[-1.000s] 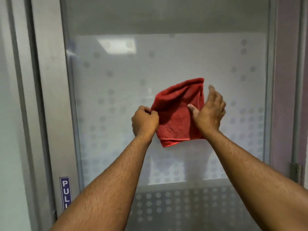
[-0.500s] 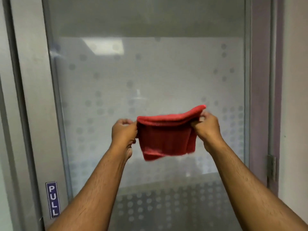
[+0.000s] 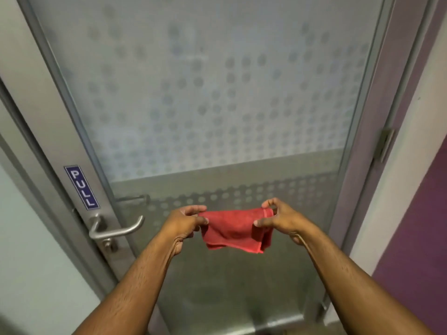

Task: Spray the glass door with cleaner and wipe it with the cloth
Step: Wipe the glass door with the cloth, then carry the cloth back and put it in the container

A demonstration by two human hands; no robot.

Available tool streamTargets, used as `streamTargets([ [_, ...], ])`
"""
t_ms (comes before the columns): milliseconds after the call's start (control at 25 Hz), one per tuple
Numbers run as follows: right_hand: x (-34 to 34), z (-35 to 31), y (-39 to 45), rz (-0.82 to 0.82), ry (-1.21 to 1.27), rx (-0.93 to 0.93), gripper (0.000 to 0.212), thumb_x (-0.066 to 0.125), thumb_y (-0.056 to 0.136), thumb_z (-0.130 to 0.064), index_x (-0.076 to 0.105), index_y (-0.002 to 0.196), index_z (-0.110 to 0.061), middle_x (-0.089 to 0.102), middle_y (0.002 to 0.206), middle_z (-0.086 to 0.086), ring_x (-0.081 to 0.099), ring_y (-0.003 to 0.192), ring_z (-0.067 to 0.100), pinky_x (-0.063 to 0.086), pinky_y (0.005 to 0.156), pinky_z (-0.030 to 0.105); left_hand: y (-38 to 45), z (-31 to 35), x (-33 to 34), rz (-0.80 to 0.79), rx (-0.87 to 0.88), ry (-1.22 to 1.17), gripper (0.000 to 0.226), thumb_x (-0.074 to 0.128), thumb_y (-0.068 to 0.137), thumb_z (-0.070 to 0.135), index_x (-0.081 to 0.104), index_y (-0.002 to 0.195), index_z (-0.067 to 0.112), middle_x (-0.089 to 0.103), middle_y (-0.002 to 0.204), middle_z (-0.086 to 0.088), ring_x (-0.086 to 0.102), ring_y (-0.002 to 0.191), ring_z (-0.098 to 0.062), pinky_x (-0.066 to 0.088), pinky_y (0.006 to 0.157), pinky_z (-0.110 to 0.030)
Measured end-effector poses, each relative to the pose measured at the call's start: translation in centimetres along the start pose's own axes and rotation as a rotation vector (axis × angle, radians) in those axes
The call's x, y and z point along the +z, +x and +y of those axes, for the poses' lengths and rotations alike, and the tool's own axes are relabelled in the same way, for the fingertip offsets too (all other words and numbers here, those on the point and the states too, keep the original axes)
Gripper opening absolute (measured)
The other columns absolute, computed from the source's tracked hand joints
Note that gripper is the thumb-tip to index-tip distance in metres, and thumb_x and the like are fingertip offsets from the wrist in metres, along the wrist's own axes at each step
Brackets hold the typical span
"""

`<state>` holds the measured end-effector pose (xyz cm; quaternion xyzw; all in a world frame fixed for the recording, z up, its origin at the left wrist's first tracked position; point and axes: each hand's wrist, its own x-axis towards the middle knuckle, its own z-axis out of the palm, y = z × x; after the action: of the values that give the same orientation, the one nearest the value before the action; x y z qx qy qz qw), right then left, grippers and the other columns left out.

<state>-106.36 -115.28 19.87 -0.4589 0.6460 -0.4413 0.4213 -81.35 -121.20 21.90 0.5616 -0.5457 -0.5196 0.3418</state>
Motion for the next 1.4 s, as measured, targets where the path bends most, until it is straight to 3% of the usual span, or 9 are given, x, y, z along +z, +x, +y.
streamTargets([
  [80, 0.4, 0.6, 0.0, -0.079, -0.194, -0.040, 0.052, 0.075, 0.074, 0.008, 0.046, 0.111, -0.015, 0.065, 0.091, 0.022, 0.064, 0.077, 0.034, 0.055, 0.070, 0.045, -0.3, -1.5, 0.3, 0.033, 0.102, 0.122, 0.044, 0.071, 0.076, -0.012, 0.070, 0.115, 0.009, 0.072, 0.092, -0.009, 0.061, 0.062, -0.007, 0.048, 0.057, -0.013],
  [160, 1.2, 1.3, 0.7, 0.001, -0.586, -0.116, 0.045, 0.076, 0.075, -0.008, 0.055, 0.113, -0.022, 0.071, 0.103, 0.015, 0.067, 0.095, 0.036, 0.055, 0.082, 0.044, 0.0, -3.2, 0.5, 0.099, 0.168, 0.368, 0.043, 0.077, 0.075, -0.001, 0.073, 0.115, 0.014, 0.075, 0.103, -0.007, 0.070, 0.082, -0.016, 0.053, 0.077, -0.022],
  [240, 2.1, 2.3, 0.8, 0.120, -0.850, -0.127, 0.031, 0.075, 0.078, -0.028, 0.066, 0.107, -0.027, 0.071, 0.111, 0.004, 0.061, 0.111, 0.031, 0.047, 0.093, 0.039, -0.1, -5.1, 0.7, 0.182, 0.190, 0.576, 0.029, 0.078, 0.076, 0.013, 0.077, 0.103, 0.024, 0.077, 0.096, -0.001, 0.072, 0.089, -0.020, 0.056, 0.079, -0.028],
  [360, 3.4, 4.8, 0.2, 0.203, -1.007, -0.137, 0.026, 0.069, 0.082, -0.045, 0.071, 0.105, -0.032, 0.060, 0.123, 0.001, 0.048, 0.120, 0.028, 0.038, 0.097, 0.041, -0.7, -7.5, 0.7, 0.305, 0.232, 0.709, 0.013, 0.076, 0.080, 0.026, 0.076, 0.094, 0.025, 0.068, 0.097, -0.002, 0.066, 0.094, -0.025, 0.054, 0.076, -0.035],
  [520, 4.8, 7.2, -0.1, 0.224, -1.031, -0.272, 0.027, 0.072, 0.079, -0.048, 0.075, 0.101, -0.033, 0.033, 0.157, 0.000, 0.026, 0.143, 0.027, 0.020, 0.112, 0.043, -1.2, -11.3, -0.3, 0.380, 0.306, 0.854, 0.026, 0.077, 0.082, 0.031, 0.076, 0.105, 0.019, 0.055, 0.136, -0.004, 0.049, 0.127, -0.026, 0.040, 0.102, -0.039],
  [640, 6.3, 8.6, 0.1, 0.254, -0.998, -0.394, 0.017, 0.075, 0.077, -0.040, 0.077, 0.090, -0.029, 0.022, 0.162, 0.005, 0.016, 0.149, 0.032, 0.011, 0.119, 0.050, -2.3, -13.7, -0.9, 0.411, 0.400, 0.933, 0.019, 0.081, 0.079, 0.027, 0.078, 0.094, 0.016, 0.034, 0.158, -0.010, 0.031, 0.145, -0.032, 0.022, 0.118, -0.045],
  [720, 7.5, 10.0, 0.1, 0.245, -0.990, -0.458, 0.012, 0.076, 0.077, -0.036, 0.077, 0.086, -0.028, 0.018, 0.163, 0.006, 0.012, 0.150, 0.033, 0.008, 0.120, 0.053, -3.3, -15.5, -1.3, 0.443, 0.439, 0.983, 0.015, 0.081, 0.078, 0.025, 0.078, 0.088, 0.015, 0.026, 0.161, -0.011, 0.023, 0.148, -0.034, 0.016, 0.121, -0.047],
  [960, 12.1, 13.8, -0.7, 0.074, -1.005, -0.518, 0.017, 0.073, 0.080, -0.042, 0.077, 0.088, -0.028, 0.010, 0.164, 0.008, 0.003, 0.151, 0.033, 0.000, 0.120, 0.054, -7.1, -20.6, -3.5, 0.495, 0.419, 1.083, 0.015, 0.078, 0.076, 0.025, 0.070, 0.072, 0.014, 0.020, 0.163, -0.014, 0.018, 0.149, -0.038, 0.020, 0.119, -0.054],
  [1400, 25.6, 12.4, -5.6, -0.284, -0.906, -0.714, 0.019, 0.065, 0.085, -0.041, 0.076, 0.097, -0.033, 0.008, 0.165, 0.007, -0.001, 0.152, 0.030, -0.005, 0.120, 0.051, -18.0, -27.7, -11.9, 0.739, 0.114, 1.068, 0.018, 0.078, 0.080, 0.024, 0.065, 0.074, 0.013, 0.020, 0.163, -0.013, 0.019, 0.150, -0.035, 0.020, 0.119, -0.052],
])
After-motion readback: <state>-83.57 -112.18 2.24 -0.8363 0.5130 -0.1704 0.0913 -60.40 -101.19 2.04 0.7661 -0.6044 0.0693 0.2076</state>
